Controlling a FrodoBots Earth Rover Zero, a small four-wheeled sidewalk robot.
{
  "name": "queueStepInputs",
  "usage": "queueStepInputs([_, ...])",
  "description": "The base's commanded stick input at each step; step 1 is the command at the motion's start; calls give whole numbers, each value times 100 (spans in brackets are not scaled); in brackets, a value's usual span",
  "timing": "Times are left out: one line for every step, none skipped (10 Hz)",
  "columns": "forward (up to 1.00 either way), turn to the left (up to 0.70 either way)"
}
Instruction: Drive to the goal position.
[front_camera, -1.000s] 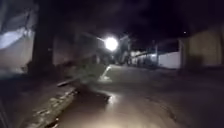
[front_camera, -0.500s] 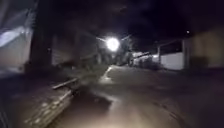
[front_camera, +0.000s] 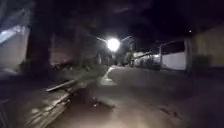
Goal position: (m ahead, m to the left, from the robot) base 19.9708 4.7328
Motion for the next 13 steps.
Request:
queueStepInputs([50,0])
queueStepInputs([50,0])
queueStepInputs([50,0])
queueStepInputs([50,0])
queueStepInputs([50,0])
queueStepInputs([50,0])
queueStepInputs([50,-11])
queueStepInputs([50,-44])
queueStepInputs([50,-50])
queueStepInputs([50,-50])
queueStepInputs([50,-50])
queueStepInputs([50,-50])
queueStepInputs([50,-36])
